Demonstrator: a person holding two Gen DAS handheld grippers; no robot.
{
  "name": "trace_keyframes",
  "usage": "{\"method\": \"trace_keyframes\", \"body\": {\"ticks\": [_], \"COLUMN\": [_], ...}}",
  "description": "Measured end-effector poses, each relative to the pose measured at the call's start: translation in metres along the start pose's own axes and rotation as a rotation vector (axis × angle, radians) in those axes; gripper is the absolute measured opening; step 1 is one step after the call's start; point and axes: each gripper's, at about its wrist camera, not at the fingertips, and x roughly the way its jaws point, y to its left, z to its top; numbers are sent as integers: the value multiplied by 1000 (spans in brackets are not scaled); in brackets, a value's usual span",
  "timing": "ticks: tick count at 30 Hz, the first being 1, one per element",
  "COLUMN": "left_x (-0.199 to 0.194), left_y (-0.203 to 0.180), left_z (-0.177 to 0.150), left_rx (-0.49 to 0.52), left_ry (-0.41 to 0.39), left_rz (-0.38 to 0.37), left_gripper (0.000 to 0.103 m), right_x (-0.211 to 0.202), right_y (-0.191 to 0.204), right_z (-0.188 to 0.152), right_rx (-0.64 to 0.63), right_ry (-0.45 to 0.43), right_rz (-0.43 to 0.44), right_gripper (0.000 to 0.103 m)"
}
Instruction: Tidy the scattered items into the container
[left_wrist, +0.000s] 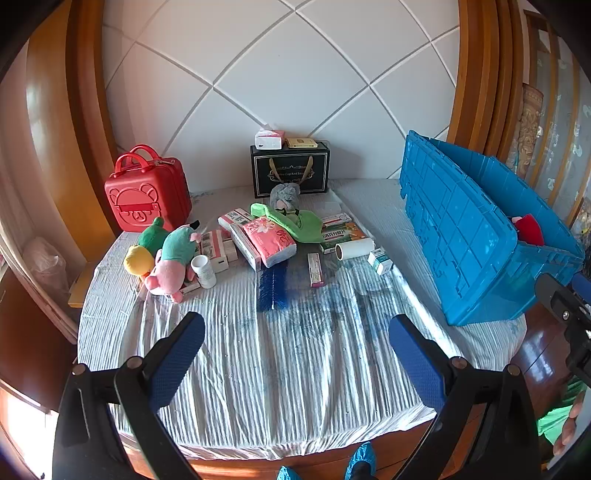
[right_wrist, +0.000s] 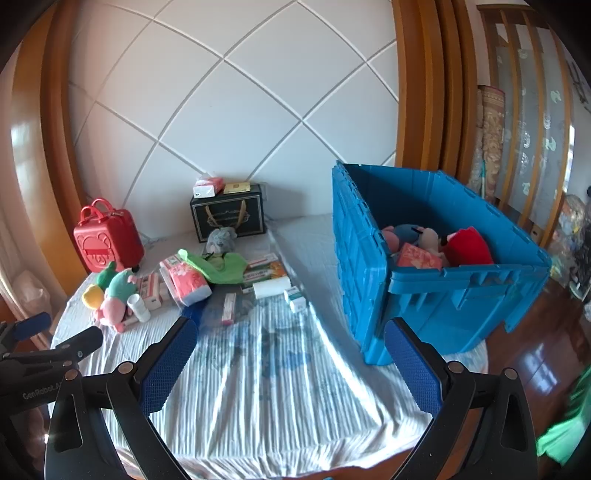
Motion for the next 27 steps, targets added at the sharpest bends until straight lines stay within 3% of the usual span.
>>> {"method": "trace_keyframes", "body": {"ticks": [27], "left_x": [2], "left_y": [9], "left_z": [-1], "left_rx": [8], "left_ry": [-1], "left_rz": [-11], "left_gripper": [101], "right_x": [1], "right_y": [8], "right_z": [-2], "right_rx": [-5], "right_ry": [6], "right_rz": [-2], "right_gripper": [103]}}
